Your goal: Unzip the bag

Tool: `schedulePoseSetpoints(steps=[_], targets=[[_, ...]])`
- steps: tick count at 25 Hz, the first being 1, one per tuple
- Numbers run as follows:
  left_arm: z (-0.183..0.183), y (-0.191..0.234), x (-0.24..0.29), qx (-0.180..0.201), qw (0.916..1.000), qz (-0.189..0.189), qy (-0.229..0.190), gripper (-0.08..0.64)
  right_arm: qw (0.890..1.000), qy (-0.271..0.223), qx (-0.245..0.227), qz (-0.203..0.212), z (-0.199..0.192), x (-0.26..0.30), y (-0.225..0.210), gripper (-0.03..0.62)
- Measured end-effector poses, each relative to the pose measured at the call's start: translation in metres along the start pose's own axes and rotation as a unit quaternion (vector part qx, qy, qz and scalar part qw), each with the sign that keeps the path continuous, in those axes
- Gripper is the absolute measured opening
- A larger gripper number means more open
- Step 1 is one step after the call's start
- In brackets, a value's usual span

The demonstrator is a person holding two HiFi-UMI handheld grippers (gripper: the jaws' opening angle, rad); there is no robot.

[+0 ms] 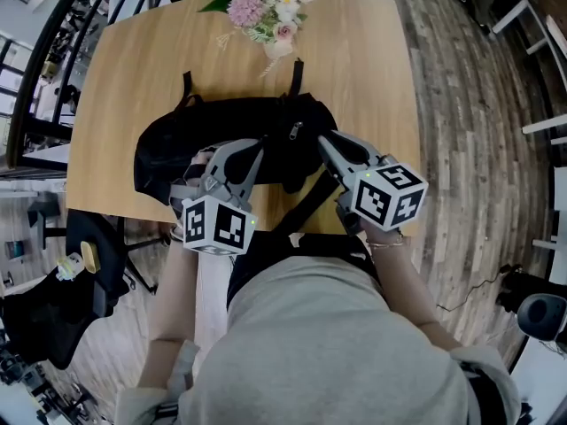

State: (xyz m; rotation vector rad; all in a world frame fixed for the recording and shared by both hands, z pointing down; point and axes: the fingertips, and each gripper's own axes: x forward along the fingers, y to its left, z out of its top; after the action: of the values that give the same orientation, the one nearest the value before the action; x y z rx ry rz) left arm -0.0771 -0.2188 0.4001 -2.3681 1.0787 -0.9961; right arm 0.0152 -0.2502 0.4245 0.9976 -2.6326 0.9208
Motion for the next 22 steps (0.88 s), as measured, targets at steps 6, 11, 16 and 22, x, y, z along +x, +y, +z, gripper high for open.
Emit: schedulePoseSetpoints(steps=[6, 11, 16, 22], targets=[[-0.011, 0.004, -0.017, -0.003, 0.9997, -0.008, -0.021, 0.018, 0.998, -0.026, 0.01, -0.058, -0.001, -0.01, -0.003, 0.066], [-0.029, 0.013, -0.031, -0.003, 0.9991, -0.015, -0.04, 0.018, 0.994, -0.035, 0.001, -0.1, -0.001, -0.01, -0.004, 0.066], [-0.044, 0.021, -0.042, 0.011, 0.9984, -0.022, -0.051, 0.017, 0.989, -0.051, -0.003, -0.138, -0.001, -0.008, -0.005, 0.066], [-0.061, 0.029, -0.054, 0.019, 0.9977, -0.031, -0.058, 0.018, 0.98, -0.08, -0.01, -0.184, 0.01, -0.01, -0.005, 0.069]])
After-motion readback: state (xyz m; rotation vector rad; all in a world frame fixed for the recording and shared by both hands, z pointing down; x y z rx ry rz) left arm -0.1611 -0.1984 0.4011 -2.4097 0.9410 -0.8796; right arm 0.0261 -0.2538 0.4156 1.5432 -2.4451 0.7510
